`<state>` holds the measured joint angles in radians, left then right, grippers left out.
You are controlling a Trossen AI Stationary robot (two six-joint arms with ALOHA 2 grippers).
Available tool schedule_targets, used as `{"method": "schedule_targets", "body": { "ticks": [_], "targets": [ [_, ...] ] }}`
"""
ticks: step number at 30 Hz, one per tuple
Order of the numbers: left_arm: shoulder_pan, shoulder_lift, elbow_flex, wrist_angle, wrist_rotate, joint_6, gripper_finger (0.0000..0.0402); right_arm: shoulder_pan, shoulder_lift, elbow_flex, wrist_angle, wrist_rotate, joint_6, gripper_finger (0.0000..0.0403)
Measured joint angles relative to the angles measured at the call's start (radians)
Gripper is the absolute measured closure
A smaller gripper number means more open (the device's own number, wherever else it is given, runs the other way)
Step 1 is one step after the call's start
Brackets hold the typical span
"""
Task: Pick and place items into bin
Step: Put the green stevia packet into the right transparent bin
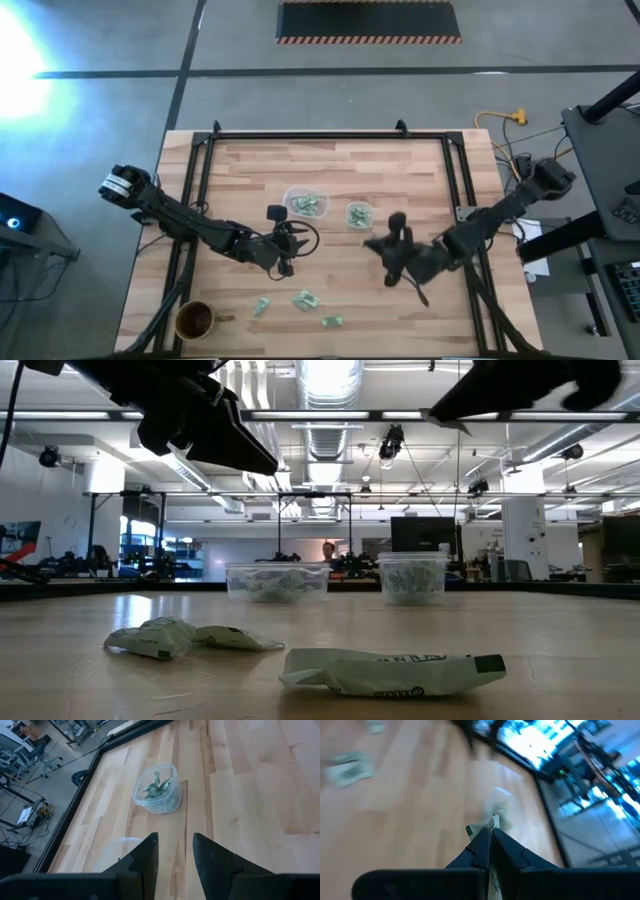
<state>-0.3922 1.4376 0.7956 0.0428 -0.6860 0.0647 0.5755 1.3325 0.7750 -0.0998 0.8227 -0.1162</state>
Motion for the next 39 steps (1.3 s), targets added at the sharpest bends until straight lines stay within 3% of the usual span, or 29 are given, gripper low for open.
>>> {"method": "schedule_targets", "body": {
  "ticks": [8,15,26,33,39],
  "targets": [
    [0.000,0.000,0.000,0.000,0.000,0.000,0.0297,-0.185,-0.059,-0.007,0.003,-0.027,0.002,0.0394],
    [0.000,0.000,0.000,0.001,0.000,0.003,0.0297,-0.312,-0.016,-0.015,0.011,-0.170,0.008,0.0394],
    [0.000,0.000,0.000,0.001,0.000,0.003,0.0297,-0.419,0.106,-0.024,0.096,-0.278,-0.026,0.0394],
    [0.000,0.000,-0.001,0.002,0.000,0.003,0.0297,-0.473,0.124,-0.050,0.102,-0.289,-0.002,0.0394],
    [0.000,0.000,-0.001,0.001,0.000,0.003,0.0297,-0.509,0.116,-0.079,0.112,-0.382,0.035,0.0394]
  ]
}}
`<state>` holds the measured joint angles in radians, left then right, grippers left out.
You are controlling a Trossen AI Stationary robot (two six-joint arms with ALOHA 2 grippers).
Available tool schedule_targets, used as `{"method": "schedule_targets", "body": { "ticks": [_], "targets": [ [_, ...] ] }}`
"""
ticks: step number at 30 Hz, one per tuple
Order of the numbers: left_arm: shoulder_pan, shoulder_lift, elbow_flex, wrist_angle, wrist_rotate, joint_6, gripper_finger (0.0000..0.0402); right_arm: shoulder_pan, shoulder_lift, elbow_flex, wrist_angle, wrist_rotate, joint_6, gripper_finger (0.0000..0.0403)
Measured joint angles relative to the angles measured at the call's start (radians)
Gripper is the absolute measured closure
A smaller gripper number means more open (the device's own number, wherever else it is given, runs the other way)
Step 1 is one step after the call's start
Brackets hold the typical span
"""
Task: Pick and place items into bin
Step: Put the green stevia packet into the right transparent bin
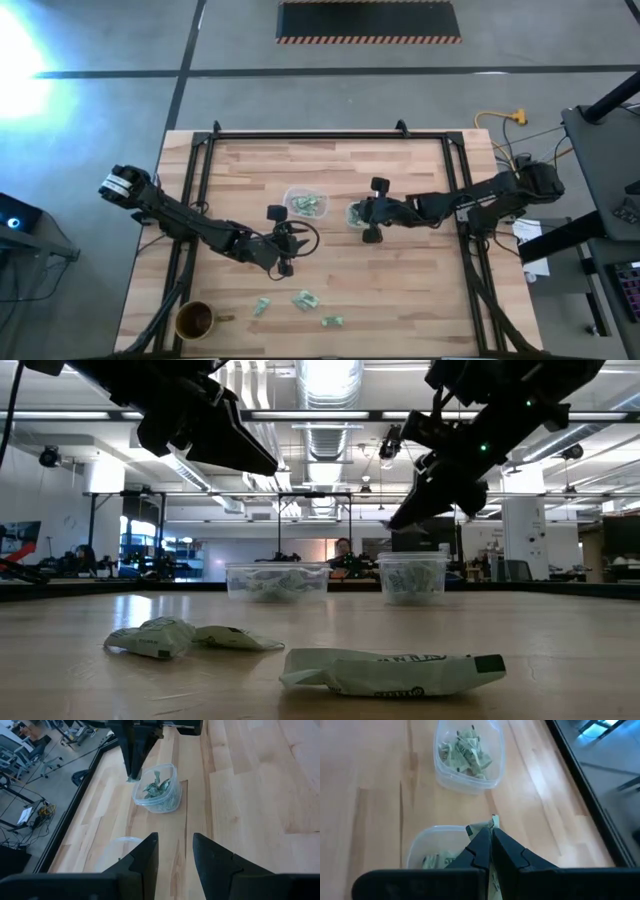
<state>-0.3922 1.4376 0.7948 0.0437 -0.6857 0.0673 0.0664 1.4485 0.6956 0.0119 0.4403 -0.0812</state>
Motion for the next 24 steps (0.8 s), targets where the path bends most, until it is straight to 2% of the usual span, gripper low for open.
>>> {"method": "schedule_targets", "body": {
  "ticks": [6,24],
  "targets": [
    [0.000,0.000,0.000,0.000,0.000,0.000,0.0297,-0.016,0.009,-0.011,0.012,-0.083,0.003,0.0394],
    [0.000,0.000,0.000,0.000,0.000,0.000,0.0297,-0.022,0.012,-0.042,0.033,-0.085,0.004,0.0394]
  ]
}}
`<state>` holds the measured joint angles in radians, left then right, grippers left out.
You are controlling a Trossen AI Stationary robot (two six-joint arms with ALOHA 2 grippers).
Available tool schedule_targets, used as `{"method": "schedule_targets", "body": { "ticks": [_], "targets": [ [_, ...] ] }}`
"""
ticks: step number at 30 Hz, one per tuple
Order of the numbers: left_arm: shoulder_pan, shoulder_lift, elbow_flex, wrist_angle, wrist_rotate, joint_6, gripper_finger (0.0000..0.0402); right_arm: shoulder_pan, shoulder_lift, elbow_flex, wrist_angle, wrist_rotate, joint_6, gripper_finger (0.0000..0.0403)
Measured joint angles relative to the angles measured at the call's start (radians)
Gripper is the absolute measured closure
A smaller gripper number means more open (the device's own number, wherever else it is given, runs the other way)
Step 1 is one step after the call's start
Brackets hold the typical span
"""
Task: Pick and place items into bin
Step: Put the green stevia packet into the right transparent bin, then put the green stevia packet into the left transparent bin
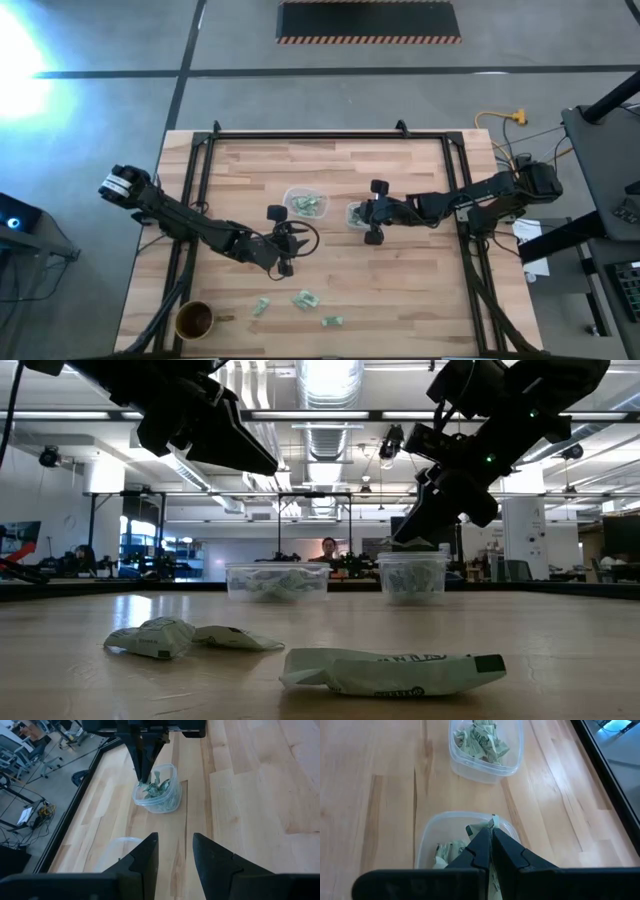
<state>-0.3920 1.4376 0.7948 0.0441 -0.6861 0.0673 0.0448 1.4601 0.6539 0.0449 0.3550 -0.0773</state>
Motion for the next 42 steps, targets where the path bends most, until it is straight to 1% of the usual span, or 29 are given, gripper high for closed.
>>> {"method": "schedule_targets", "body": {
  "ticks": [5,8,12,16,20,23,28,31,37,42],
  "targets": [
    [0.000,0.000,0.000,0.000,0.000,0.000,0.0297,-0.002,0.000,-0.004,0.000,0.003,0.018,0.0394],
    [0.000,0.000,0.000,0.000,0.000,0.000,0.0297,-0.004,0.000,-0.006,0.000,0.003,0.025,0.0384],
    [0.000,0.000,0.000,0.000,0.000,0.000,0.0297,-0.004,0.000,-0.008,0.000,0.003,0.030,0.0353],
    [0.000,0.000,0.000,0.000,0.000,0.000,0.0297,-0.004,0.000,-0.009,0.004,0.003,0.031,0.0312],
    [0.000,0.000,0.000,-0.001,0.003,-0.002,0.0297,-0.003,-0.006,-0.008,0.004,0.003,0.007,0.0279],
    [-0.001,0.000,-0.001,-0.009,0.067,-0.003,0.0297,0.006,-0.025,-0.007,0.004,0.003,-0.008,0.0266],
    [-0.001,0.000,-0.003,-0.010,0.205,-0.010,0.0297,0.044,-0.092,-0.006,-0.041,0.004,-0.012,0.0262],
    [-0.002,0.000,-0.003,-0.010,0.264,-0.037,0.0297,0.086,-0.147,-0.006,-0.092,0.003,-0.003,0.0266],
    [-0.007,0.000,-0.014,-0.007,0.318,-0.121,0.0297,0.188,-0.258,-0.009,-0.161,0.003,0.036,0.0280],
    [-0.050,0.000,-0.047,-0.007,0.338,-0.217,0.0297,0.268,-0.323,-0.010,-0.189,0.003,0.057,0.0292]
  ]
}}
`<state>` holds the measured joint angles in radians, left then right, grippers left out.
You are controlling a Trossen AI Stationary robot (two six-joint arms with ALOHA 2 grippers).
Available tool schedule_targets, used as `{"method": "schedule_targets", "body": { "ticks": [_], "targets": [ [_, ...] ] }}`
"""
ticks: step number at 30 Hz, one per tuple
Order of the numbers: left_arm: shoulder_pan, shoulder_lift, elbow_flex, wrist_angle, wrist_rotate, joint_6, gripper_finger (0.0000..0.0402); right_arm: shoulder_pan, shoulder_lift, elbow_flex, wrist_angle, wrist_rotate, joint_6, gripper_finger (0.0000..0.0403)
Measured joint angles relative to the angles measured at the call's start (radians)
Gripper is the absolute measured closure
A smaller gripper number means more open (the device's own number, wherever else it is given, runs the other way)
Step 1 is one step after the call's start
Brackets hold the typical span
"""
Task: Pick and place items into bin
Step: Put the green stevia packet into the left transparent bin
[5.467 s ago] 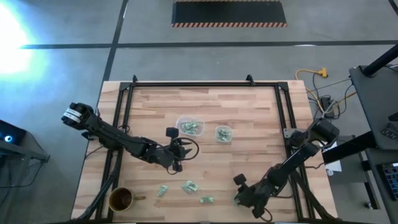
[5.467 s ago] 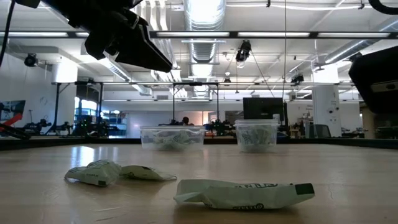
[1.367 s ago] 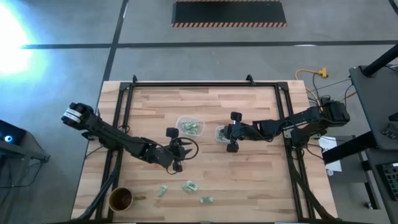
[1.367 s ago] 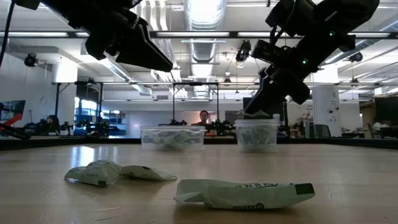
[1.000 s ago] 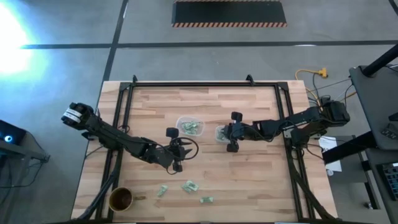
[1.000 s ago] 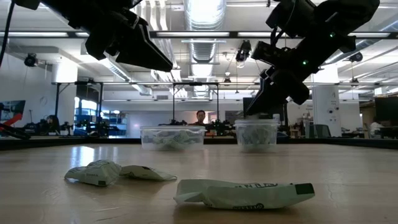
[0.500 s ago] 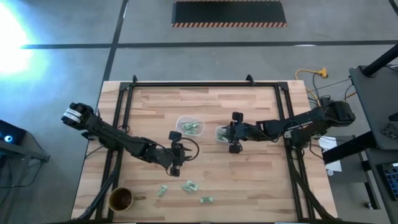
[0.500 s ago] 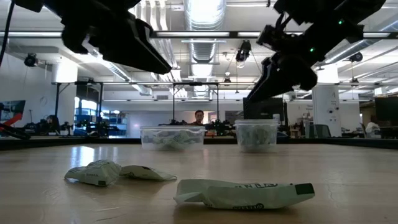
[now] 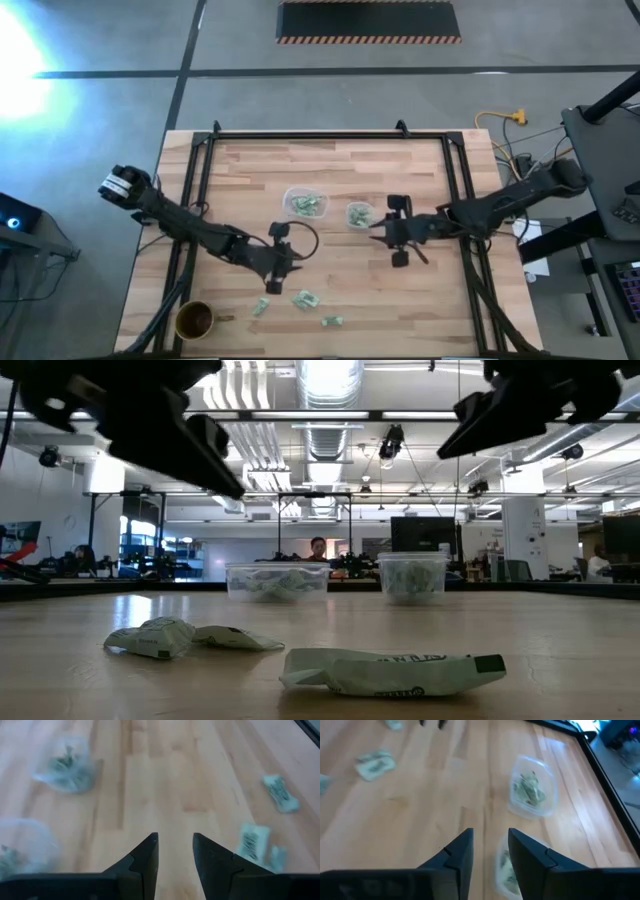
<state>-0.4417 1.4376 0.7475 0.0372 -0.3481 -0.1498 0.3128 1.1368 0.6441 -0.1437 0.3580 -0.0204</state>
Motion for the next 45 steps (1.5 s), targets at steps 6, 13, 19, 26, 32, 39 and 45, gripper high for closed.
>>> {"method": "schedule_targets", "body": {
  "ticks": [6,13,19,26,32,39,45],
  "targets": [
    [-0.103,0.000,-0.043,0.007,-0.001,-0.131,0.0297,0.055,-0.031,0.000,-0.002,0.000,0.003,0.0304],
    [-0.238,0.107,-0.040,0.170,-0.007,-0.118,0.0297,0.061,-0.010,-0.001,0.005,0.001,0.004,0.0315],
    [-0.250,0.236,0.006,0.245,-0.009,-0.046,0.0297,0.060,-0.002,-0.002,0.012,0.001,0.006,0.0324],
    [-0.211,0.310,0.040,0.247,-0.008,-0.044,0.0297,0.060,-0.002,-0.004,0.014,0.001,0.010,0.0330],
    [-0.192,0.335,0.040,0.245,0.046,-0.052,0.0297,0.060,-0.002,-0.015,0.012,0.000,0.014,0.0330],
    [-0.192,0.355,0.039,0.269,0.063,-0.048,0.0297,0.060,-0.002,-0.016,0.013,0.000,0.019,0.0330],
    [-0.185,0.378,0.039,0.288,0.083,-0.045,0.0297,0.060,-0.002,-0.016,0.013,0.000,0.021,0.0330]
  ]
}}
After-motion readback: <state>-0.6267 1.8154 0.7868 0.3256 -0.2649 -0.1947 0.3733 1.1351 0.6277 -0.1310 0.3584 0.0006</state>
